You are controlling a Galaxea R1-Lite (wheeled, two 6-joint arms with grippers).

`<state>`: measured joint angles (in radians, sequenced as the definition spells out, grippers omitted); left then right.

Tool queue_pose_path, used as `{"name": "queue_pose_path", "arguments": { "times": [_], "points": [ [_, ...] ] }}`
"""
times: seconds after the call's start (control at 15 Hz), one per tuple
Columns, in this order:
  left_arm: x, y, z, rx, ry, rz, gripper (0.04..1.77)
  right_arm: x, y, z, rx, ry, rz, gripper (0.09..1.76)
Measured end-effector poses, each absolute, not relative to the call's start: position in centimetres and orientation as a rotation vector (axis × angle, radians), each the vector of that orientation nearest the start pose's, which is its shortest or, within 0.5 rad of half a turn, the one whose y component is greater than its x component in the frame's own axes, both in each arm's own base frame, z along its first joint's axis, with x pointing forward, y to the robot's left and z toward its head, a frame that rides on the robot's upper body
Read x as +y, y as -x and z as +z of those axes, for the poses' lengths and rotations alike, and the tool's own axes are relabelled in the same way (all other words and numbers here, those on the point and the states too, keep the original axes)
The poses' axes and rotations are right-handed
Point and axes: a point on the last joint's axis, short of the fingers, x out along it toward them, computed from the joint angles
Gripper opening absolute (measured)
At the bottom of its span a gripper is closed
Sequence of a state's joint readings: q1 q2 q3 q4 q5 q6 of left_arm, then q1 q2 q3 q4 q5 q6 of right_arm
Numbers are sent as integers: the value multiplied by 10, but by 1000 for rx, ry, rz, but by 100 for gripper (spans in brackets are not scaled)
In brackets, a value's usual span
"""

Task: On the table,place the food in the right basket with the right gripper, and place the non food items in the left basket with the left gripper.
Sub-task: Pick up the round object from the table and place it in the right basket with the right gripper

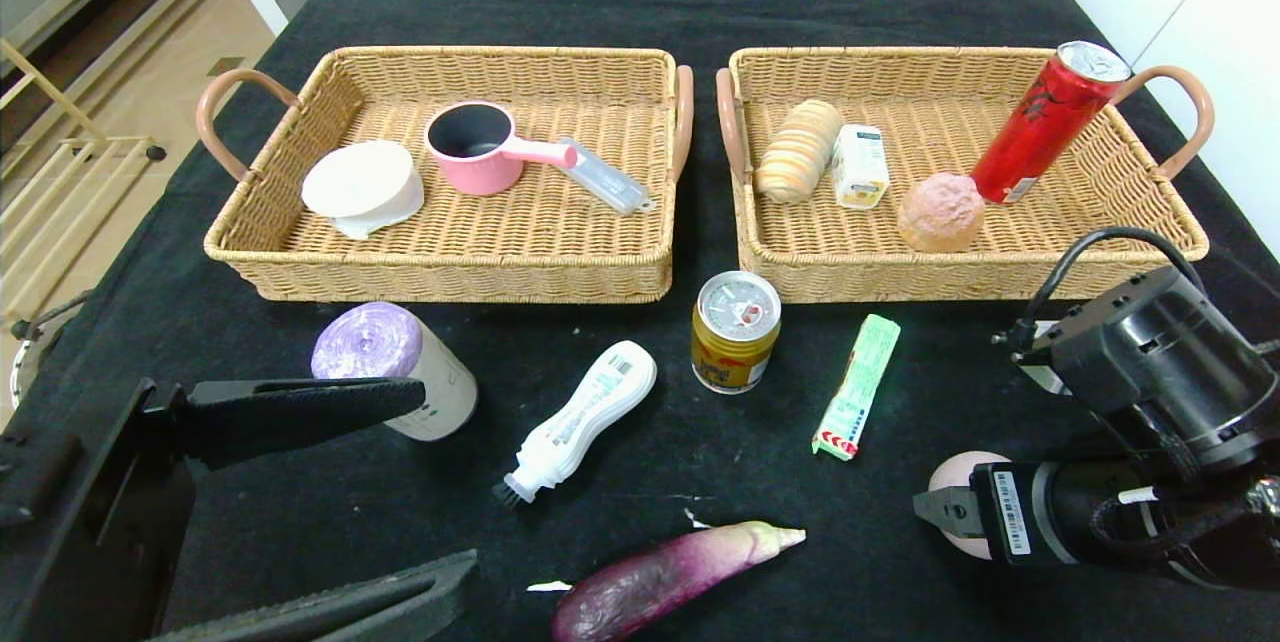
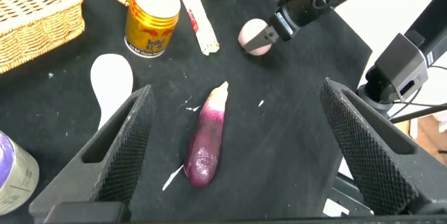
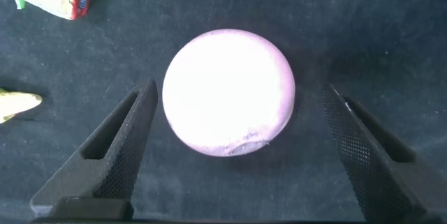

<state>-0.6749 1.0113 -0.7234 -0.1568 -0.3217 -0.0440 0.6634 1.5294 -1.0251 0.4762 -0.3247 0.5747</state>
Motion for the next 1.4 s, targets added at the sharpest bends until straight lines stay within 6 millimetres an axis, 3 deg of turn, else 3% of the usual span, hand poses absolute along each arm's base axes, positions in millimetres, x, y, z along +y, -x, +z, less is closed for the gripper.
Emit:
{"name": "queue_pose_path", "arguments": {
  "times": [0.13, 0.4, 0.6, 0.67, 0.73, 1.4],
  "points": [
    [-87, -97, 264, 156, 16, -992, 172, 140, -190, 196, 909, -69, 55, 170],
    [-87, -97, 264, 155, 17, -992, 172, 141, -191, 193, 919, -66, 56, 110],
    [-87, -97, 264, 155, 17, -992, 172, 141, -191, 192, 922, -63, 55, 79],
    [-87, -97, 264, 156, 16, -992, 172, 141, -191, 192, 923, -63, 55, 63],
    [-87, -97, 264, 156, 16, -992, 172, 141, -191, 192, 924, -61, 55, 21],
    [-87, -97, 264, 157, 16, -992, 172, 144, -192, 188, 936, -48, 54, 17]
  ]
}}
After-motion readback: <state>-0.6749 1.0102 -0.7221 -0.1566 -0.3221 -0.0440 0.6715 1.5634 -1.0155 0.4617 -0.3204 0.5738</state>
